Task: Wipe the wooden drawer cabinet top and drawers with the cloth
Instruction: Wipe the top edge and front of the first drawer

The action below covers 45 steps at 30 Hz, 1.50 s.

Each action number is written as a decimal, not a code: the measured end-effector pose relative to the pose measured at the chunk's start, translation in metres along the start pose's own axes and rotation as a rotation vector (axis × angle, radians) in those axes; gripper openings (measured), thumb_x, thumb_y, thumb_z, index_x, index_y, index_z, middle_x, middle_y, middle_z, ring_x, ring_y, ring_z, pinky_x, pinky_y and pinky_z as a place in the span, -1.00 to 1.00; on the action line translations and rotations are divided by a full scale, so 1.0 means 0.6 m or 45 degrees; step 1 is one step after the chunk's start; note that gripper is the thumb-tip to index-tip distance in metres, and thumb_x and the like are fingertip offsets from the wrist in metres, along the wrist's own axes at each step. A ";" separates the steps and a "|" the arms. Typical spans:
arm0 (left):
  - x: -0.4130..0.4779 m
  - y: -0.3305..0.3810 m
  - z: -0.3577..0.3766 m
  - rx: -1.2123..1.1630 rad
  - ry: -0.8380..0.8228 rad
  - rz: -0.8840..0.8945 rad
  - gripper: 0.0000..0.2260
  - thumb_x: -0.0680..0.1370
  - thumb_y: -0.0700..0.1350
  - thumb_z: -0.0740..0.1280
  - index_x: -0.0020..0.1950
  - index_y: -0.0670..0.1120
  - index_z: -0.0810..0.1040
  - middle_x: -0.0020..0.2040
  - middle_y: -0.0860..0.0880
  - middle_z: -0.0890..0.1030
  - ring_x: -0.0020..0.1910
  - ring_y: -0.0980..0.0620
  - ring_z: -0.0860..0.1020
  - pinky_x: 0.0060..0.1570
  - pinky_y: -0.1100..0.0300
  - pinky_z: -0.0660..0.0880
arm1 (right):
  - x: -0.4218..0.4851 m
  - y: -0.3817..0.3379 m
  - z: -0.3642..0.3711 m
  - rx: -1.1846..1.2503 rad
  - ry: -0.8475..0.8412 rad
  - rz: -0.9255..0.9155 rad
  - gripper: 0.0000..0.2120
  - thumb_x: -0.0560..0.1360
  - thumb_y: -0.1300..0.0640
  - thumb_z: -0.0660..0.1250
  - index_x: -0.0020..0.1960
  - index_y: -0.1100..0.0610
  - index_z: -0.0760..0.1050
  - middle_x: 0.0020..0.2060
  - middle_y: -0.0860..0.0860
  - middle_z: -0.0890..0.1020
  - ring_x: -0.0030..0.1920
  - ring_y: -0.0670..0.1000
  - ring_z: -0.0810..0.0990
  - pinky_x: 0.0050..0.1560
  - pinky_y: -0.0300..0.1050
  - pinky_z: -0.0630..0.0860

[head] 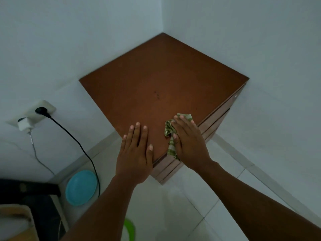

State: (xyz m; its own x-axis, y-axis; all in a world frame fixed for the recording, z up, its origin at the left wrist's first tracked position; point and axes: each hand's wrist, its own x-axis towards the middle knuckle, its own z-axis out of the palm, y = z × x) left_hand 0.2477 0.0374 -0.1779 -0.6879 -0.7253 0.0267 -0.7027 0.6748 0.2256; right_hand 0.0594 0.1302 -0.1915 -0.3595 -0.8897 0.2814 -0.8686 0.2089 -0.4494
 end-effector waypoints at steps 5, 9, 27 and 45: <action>-0.004 -0.003 0.011 -0.055 0.156 0.051 -0.42 0.66 0.15 -0.15 0.65 -0.04 0.08 0.67 -0.04 0.03 0.64 0.03 -0.10 0.56 0.07 -0.20 | 0.001 0.010 0.019 0.043 0.187 -0.072 -0.55 0.66 0.03 0.02 0.46 0.16 0.41 0.46 0.06 0.46 0.53 0.05 0.31 0.59 0.07 0.13; 0.001 -0.009 0.024 -0.154 0.326 0.087 -0.39 0.64 0.17 -0.15 0.61 -0.05 0.24 0.64 -0.01 0.17 0.63 0.04 0.01 0.56 0.12 -0.17 | 0.009 0.020 0.042 0.093 0.395 -0.150 -0.55 0.65 0.04 0.03 0.39 0.19 0.49 0.38 0.08 0.54 0.46 0.07 0.42 0.55 0.05 0.19; -0.069 -0.001 0.082 0.076 0.655 0.225 -0.42 0.68 0.16 -0.08 0.64 -0.10 0.13 0.63 -0.09 0.22 0.62 0.00 0.11 0.59 0.04 0.07 | 0.003 0.041 0.055 0.021 0.496 -0.293 -0.50 0.65 -0.02 -0.05 0.34 0.19 0.51 0.28 0.12 0.60 0.37 0.14 0.50 0.46 0.09 0.28; -0.142 0.074 0.186 0.576 0.762 0.178 -0.39 0.56 -0.03 0.22 0.57 -0.27 0.26 0.57 -0.26 0.29 0.57 -0.20 0.25 0.54 -0.09 0.20 | 0.002 0.048 0.041 -0.030 0.368 -0.325 -0.42 0.63 -0.07 -0.12 0.35 0.22 0.49 0.29 0.16 0.59 0.39 0.17 0.47 0.48 0.11 0.27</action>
State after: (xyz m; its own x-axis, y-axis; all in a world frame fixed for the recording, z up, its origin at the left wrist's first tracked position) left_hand 0.2549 0.1443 -0.2790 -0.6506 -0.4925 0.5780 -0.7110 0.6624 -0.2359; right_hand 0.0424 0.1253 -0.2247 -0.2089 -0.7638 0.6107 -0.9491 0.0077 -0.3150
